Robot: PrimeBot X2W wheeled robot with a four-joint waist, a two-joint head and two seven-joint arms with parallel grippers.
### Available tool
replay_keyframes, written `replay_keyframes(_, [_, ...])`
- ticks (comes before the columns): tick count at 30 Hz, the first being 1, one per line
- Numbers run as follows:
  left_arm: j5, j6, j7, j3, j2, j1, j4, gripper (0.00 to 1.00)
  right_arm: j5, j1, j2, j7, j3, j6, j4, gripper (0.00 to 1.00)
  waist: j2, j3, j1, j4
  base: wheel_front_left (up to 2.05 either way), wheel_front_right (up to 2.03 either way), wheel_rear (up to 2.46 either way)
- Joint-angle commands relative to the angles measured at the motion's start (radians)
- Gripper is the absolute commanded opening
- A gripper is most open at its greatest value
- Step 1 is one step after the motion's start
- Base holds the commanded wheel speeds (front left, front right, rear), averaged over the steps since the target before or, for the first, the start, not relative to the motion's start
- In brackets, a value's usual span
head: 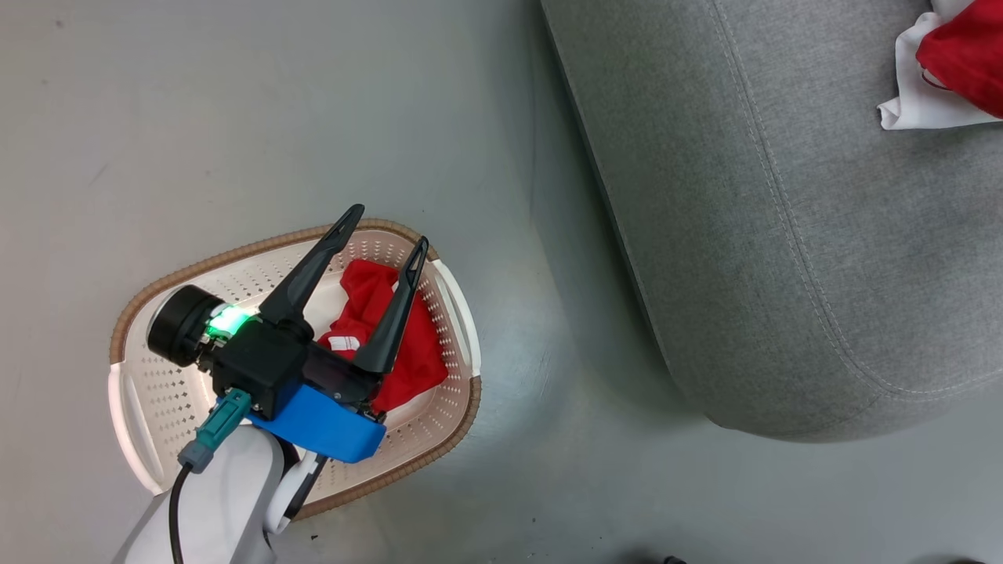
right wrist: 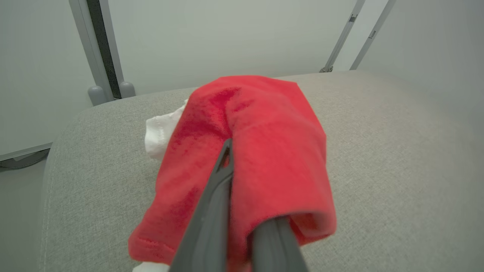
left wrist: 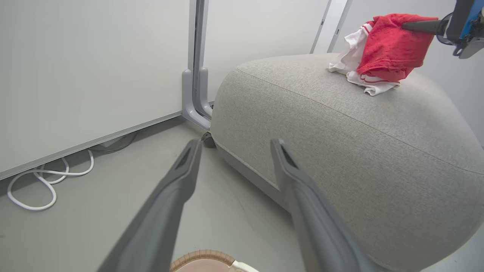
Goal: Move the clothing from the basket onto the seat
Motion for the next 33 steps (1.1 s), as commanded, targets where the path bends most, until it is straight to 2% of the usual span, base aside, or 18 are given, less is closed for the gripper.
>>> replay_keyframes(1, [0.005, -0.001, -0.002, 0.002, 0.005, -0.011, -0.003, 1.0, -0.003, 0.001, 0.002, -0.009, -0.01, 0.0, 0.01, 0.0, 0.0, 0.002, -0.0002, 0.002, 0.0, 0.0, 0.0])
replay_keyframes(9, [-0.002, 0.004, -0.003, -0.003, 0.006, -0.006, 0.009, 1.0, -0.04, -0.037, 0.026, -0.04, -0.003, 0.0, 0.083, 0.0, 0.0, -0.009, -0.0002, -0.004, 0.0, 0.0, 0.0])
replay_keyframes(11, [-0.002, 0.003, -0.003, -0.011, 0.01, -0.007, 0.011, 1.0, -0.05, -0.046, 0.03, -0.048, 0.007, 0.0, 0.091, 0.47, 0.0, -0.013, -0.0002, -0.009, 0.0, 0.0, 0.0])
replay_keyframes(12, [-0.003, 0.003, -0.002, -0.014, 0.012, -0.008, 0.012, 1.0, -0.05, -0.049, 0.037, -0.047, 0.016, 0.0, 0.098, 1.0, 0.0, -0.015, -0.0002, -0.011, 0.0, 0.0, 0.0])
replay_keyframes(23, [-0.018, 0.004, -0.003, -0.024, 0.007, -0.014, 0.026, 1.0, -0.078, -0.054, 0.017, -0.069, 0.07, 0.0, 0.133, 1.0, 0.0, -0.039, -0.0002, -0.009, 0.0, 0.0, 0.0])
replay_keyframes(33, [-0.037, 0.006, -0.005, -0.021, -0.042, 0.018, 0.061, 1.0, -0.093, 0.042, -0.012, -0.089, 0.099, 0.0, 0.126, 1.0, 0.0, -0.139, -0.0002, 0.022, 0.0, 0.0, 0.0])
